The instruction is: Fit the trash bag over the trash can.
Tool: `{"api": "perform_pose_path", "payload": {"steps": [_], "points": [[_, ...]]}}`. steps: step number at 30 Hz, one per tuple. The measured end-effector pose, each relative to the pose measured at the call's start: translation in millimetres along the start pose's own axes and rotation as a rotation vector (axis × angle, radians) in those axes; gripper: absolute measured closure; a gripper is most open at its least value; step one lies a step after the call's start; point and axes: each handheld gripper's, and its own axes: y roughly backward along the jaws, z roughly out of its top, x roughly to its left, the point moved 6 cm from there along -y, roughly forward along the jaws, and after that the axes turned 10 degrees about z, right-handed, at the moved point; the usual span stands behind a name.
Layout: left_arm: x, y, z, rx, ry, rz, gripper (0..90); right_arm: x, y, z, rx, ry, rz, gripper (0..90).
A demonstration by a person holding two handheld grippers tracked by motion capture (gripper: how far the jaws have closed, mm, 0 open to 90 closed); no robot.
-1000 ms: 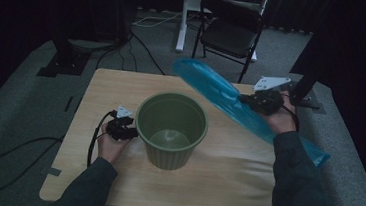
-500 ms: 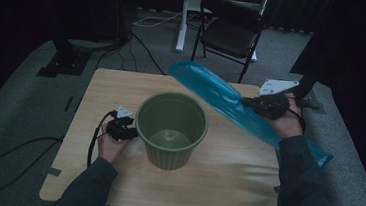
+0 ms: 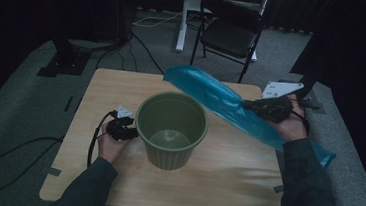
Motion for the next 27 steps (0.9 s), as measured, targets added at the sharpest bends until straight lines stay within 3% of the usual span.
{"api": "perform_pose_path", "payload": {"steps": [24,27], "points": [[-0.8,-0.5,0.0,0.000,-0.002,0.004,46.9,21.7,13.4,6.2,-0.011,0.070,0.101,89.8],[-1.0,-0.8,0.0,0.000,-0.001,0.003,46.9,25.8,7.2,3.6,0.030,0.081,0.140,89.7]]}}
